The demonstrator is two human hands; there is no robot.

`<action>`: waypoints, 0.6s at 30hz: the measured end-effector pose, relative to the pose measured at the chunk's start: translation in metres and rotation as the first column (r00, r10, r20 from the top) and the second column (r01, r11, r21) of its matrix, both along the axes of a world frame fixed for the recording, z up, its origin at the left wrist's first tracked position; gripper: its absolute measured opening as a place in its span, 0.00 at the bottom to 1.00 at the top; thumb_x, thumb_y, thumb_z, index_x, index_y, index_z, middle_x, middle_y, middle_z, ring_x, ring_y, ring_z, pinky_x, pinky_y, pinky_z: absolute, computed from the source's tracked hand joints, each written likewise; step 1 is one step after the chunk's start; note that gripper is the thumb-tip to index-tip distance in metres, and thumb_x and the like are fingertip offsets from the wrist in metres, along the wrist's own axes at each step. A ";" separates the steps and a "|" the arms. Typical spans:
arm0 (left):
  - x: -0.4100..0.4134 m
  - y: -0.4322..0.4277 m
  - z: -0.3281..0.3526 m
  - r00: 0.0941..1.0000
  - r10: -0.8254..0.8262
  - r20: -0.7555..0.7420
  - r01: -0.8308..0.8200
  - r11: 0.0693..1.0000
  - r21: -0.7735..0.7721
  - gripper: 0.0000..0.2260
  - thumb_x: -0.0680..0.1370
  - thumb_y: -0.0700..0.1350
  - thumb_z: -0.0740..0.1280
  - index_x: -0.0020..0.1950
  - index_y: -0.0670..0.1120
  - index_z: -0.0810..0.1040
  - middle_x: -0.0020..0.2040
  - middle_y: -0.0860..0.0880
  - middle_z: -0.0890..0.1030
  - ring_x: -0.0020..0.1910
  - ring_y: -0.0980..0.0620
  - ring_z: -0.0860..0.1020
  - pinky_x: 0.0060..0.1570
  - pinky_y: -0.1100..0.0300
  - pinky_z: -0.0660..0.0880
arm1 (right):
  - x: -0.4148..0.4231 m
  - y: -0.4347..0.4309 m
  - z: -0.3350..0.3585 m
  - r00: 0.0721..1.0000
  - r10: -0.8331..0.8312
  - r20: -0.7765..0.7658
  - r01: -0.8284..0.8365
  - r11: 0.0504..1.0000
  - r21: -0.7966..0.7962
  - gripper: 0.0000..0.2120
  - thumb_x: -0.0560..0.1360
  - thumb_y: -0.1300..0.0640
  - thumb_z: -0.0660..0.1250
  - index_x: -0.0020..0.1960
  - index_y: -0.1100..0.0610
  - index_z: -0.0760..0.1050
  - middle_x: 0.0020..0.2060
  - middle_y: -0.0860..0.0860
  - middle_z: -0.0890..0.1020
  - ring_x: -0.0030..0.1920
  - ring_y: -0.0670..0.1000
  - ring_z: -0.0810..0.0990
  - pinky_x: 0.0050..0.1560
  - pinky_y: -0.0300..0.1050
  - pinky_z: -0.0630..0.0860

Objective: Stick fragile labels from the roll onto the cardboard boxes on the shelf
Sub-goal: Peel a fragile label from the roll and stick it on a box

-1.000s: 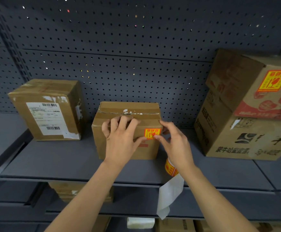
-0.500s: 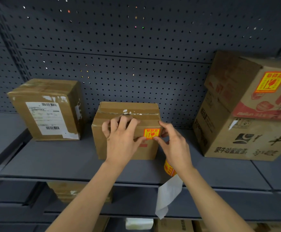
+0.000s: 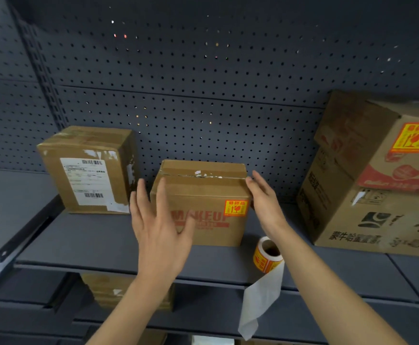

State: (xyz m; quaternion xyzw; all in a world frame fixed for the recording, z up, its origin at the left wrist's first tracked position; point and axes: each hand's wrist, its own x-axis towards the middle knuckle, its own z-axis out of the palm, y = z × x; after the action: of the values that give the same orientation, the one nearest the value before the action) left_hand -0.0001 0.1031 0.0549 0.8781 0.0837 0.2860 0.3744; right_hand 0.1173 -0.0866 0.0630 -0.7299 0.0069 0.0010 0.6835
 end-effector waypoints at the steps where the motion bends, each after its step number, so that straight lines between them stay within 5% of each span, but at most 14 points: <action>1: -0.002 -0.003 -0.002 0.998 -0.030 -0.049 0.025 0.995 -0.097 0.38 0.79 0.55 0.67 0.82 0.56 0.47 0.82 0.51 0.38 0.81 0.47 0.38 0.78 0.42 0.46 | 0.005 0.002 -0.001 1.000 0.018 -0.021 -0.017 1.000 0.010 0.29 0.82 0.46 0.63 0.80 0.46 0.59 0.75 0.48 0.69 0.72 0.50 0.71 0.75 0.52 0.64; 4: 0.000 -0.012 -0.008 0.975 -0.186 -0.124 0.124 0.912 -0.391 0.43 0.79 0.59 0.64 0.80 0.59 0.35 0.80 0.54 0.30 0.77 0.60 0.31 0.78 0.49 0.42 | 0.013 0.008 -0.003 0.996 0.068 -0.058 -0.066 0.997 0.037 0.28 0.82 0.49 0.62 0.80 0.47 0.57 0.73 0.50 0.73 0.67 0.49 0.76 0.73 0.55 0.68; 8: 0.012 -0.016 -0.015 0.968 -0.241 -0.066 0.176 0.846 -0.503 0.44 0.78 0.60 0.64 0.80 0.58 0.32 0.80 0.57 0.31 0.69 0.69 0.32 0.75 0.55 0.42 | 0.001 0.009 -0.006 0.999 0.040 -0.036 -0.039 0.999 0.023 0.24 0.83 0.49 0.60 0.78 0.44 0.62 0.62 0.43 0.81 0.60 0.45 0.79 0.71 0.53 0.70; 12: 0.031 -0.003 -0.021 0.955 -0.288 -0.066 0.206 0.811 -0.547 0.44 0.75 0.65 0.61 0.81 0.57 0.36 0.80 0.58 0.32 0.71 0.71 0.32 0.76 0.55 0.44 | -0.031 0.016 -0.008 0.999 -0.025 0.021 0.025 1.000 -0.014 0.25 0.83 0.45 0.59 0.78 0.40 0.59 0.64 0.40 0.78 0.62 0.43 0.77 0.63 0.42 0.72; 15: 0.048 0.006 -0.012 0.943 -0.327 -0.063 0.232 0.780 -0.581 0.42 0.77 0.66 0.59 0.81 0.59 0.37 0.82 0.58 0.36 0.72 0.69 0.36 0.77 0.54 0.44 | -0.057 0.029 -0.015 0.997 -0.051 0.053 0.052 0.999 -0.005 0.32 0.80 0.40 0.62 0.80 0.37 0.51 0.70 0.41 0.74 0.69 0.46 0.74 0.73 0.53 0.68; 18: 0.067 0.022 -0.006 0.933 -0.350 -0.086 0.219 0.740 -0.636 0.42 0.74 0.72 0.62 0.80 0.64 0.41 0.83 0.56 0.45 0.81 0.58 0.45 0.80 0.47 0.48 | -0.077 0.040 -0.015 0.998 -0.010 0.063 0.009 1.000 0.014 0.37 0.80 0.43 0.65 0.80 0.36 0.44 0.75 0.40 0.68 0.73 0.44 0.68 0.76 0.51 0.63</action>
State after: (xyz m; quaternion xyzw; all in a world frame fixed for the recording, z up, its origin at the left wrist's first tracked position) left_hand 0.0668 0.1250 0.0485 0.7335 0.0736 0.0923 0.6694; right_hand 0.0408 -0.0461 0.0477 -0.7250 -0.0111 -0.0255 0.6882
